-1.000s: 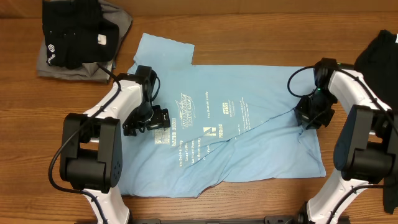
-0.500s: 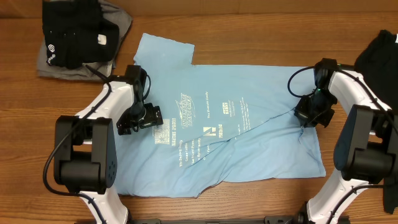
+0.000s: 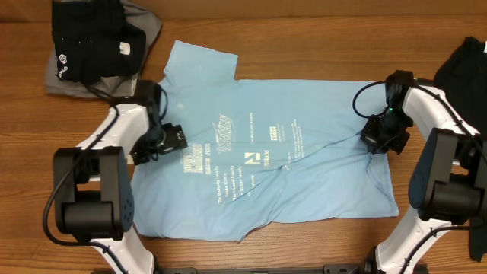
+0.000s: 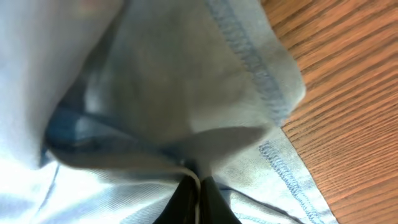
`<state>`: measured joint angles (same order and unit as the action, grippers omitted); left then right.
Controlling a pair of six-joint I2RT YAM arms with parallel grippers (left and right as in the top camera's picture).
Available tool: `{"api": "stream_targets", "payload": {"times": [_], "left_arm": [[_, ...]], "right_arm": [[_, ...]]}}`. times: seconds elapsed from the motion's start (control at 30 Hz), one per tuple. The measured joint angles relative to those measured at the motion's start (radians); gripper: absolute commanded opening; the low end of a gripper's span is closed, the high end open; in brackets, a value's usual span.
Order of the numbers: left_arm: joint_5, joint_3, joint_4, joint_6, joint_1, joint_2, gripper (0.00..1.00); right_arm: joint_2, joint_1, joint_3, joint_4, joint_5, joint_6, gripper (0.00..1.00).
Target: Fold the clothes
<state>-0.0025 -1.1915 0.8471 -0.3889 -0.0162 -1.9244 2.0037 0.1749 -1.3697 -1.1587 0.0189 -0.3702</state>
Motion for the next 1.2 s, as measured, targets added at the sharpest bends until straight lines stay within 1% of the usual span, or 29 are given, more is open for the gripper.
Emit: {"api": "stream_targets", "payload": {"times": [0.23, 0.47, 0.6, 0.77, 0.83, 0.87, 0.9, 0.93, 0.97, 1.07, 1.2], "left_arm": [[0.001, 0.0, -0.003, 0.0, -0.123, 0.0, 1.0], [0.006, -0.002, 0.0, 0.0, -0.165, 0.0, 1.0], [0.006, -0.016, 0.031, -0.004, -0.172, -0.005, 1.0], [-0.014, -0.085, 0.16, -0.022, -0.196, -0.037, 1.0], [-0.027, -0.134, 0.218, -0.032, -0.202, -0.044, 1.0], [-0.032, -0.162, 0.247, -0.038, -0.204, -0.044, 1.0], [-0.034, -0.185, 0.266, -0.042, -0.204, -0.044, 1.0], [-0.038, -0.218, 0.29, -0.048, -0.204, -0.044, 1.0], [-0.039, -0.24, 0.303, -0.05, -0.204, -0.044, 1.0], [-0.04, -0.282, 0.336, -0.055, -0.201, -0.027, 1.0], [-0.044, -0.284, 0.357, -0.057, -0.184, 0.047, 1.0]], "right_arm": [[0.0, 0.011, 0.0, 0.021, -0.007, 0.0, 0.04], [0.0, 0.011, -0.002, 0.027, -0.016, -0.003, 0.04], [0.0, 0.011, -0.031, -0.042, 0.005, -0.043, 0.04], [0.0, 0.013, -0.109, -0.181, 0.09, -0.121, 0.04], [0.0, 0.017, -0.142, -0.221, 0.121, -0.15, 0.05], [-0.001, 0.019, -0.153, -0.225, 0.129, -0.158, 0.11], [-0.002, 0.021, -0.158, -0.227, 0.136, -0.168, 0.28], [-0.004, 0.022, -0.161, -0.23, 0.144, -0.18, 0.74], [-0.008, 0.022, -0.161, -0.234, 0.15, -0.181, 1.0], [-0.019, 0.022, -0.162, -0.259, 0.164, -0.182, 1.0], [-0.025, 0.022, -0.163, -0.304, 0.171, -0.186, 1.0]]}}
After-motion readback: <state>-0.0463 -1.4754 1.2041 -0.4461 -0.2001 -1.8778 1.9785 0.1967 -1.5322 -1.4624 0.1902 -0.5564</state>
